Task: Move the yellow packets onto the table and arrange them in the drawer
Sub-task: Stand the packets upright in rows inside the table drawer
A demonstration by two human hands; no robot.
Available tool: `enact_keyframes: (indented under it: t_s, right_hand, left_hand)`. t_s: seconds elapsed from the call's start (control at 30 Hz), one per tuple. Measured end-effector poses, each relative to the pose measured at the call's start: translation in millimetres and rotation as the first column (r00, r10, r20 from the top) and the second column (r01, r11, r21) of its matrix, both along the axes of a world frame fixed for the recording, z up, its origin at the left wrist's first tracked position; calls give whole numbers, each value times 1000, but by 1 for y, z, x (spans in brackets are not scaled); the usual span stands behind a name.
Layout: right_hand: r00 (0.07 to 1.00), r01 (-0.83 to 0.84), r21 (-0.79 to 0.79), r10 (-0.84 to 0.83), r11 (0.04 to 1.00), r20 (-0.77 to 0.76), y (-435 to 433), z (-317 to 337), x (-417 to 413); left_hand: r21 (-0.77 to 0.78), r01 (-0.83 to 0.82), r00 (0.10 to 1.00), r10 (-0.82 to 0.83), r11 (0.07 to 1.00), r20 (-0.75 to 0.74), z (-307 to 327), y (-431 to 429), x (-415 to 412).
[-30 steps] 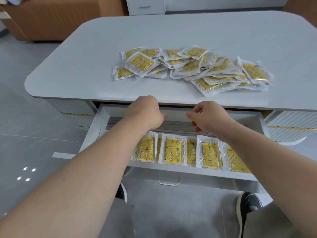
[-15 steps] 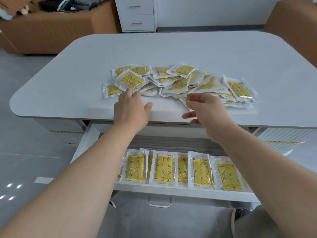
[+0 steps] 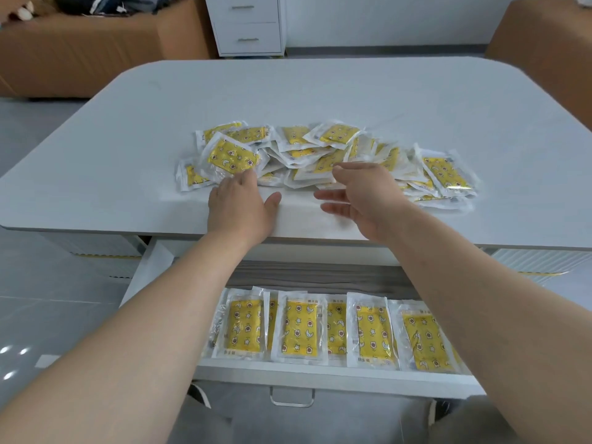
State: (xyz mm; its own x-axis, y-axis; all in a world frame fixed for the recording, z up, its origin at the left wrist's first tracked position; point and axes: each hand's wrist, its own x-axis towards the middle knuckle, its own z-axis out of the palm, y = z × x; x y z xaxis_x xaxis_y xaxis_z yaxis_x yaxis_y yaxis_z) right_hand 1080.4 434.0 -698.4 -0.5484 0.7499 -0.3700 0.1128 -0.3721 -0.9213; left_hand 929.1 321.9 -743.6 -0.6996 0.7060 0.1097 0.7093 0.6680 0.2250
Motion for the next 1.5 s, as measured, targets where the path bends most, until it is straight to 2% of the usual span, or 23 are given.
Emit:
enact_keyframes:
  t_s: [0.07, 0.17, 0.27, 0.43, 0.5, 0.57, 0.7, 0.83, 0.9, 1.03, 1.13, 1.2, 1.3, 1.4, 1.5]
  right_hand:
    - [999, 51, 65, -51, 997, 0, -2, 0, 1]
    - [980, 141, 280, -175, 950, 98, -5, -7, 8]
    - [955, 208, 392, -273, 896, 117, -10, -12, 20]
    - [943, 255, 405, -318, 878, 95, -13, -12, 33]
    - [943, 259, 388, -319, 885, 99, -14, -12, 38]
    - [942, 257, 359, -315, 897, 112, -15, -13, 44]
    - [959, 254, 278, -279, 926, 55, -24, -14, 52]
    - [972, 232, 110, -226, 966, -63, -26, -11, 59]
    - [977, 192, 63, -184, 979, -110, -28, -10, 64]
    - [996, 26, 117, -15, 993, -90, -26, -10, 80]
    - [988, -137, 329, 105, 935, 113, -20, -9, 93]
    - [939, -275, 457, 134, 846, 316, -14, -8, 101]
    - [820, -483, 450, 208, 751, 533, -3, -6, 115]
    - [561, -747, 365, 233, 556, 794, 9, -9, 123]
    - [331, -890, 261, 136, 374, 934, 16, -18, 124]
  left_hand:
    - [28, -3, 1000, 4, 1000, -23, 4, -3, 8]
    - [-84, -40, 996, 33, 996, -88, 4, -8, 18]
    - [-109, -35, 992, 21, 993, -126, 5, -15, 22]
    - [96, -23, 999, 21, 995, 28, 7, -26, 27]
    - [132, -32, 994, 18, 991, 110, 9, -28, 29]
    - [137, -30, 993, 14, 990, 114, 9, -30, 33]
    - [187, -83, 979, 46, 979, 197, 11, -33, 39]
    - [6, -188, 968, 185, 982, 169, 8, -31, 36]
    - [16, -206, 959, 199, 978, 201, 9, -31, 38]
    - [145, -223, 958, 189, 964, 217, 14, -31, 48]
    - [281, -245, 933, 147, 928, 328, 18, -28, 56]
    - [381, -248, 904, 72, 891, 421, 20, -27, 63]
    - [431, -185, 847, -78, 883, 525, 21, -28, 79]
    - [369, -33, 775, -209, 929, 596, 21, -28, 97]
    - [224, 147, 733, -258, 963, 630, 17, -27, 113]
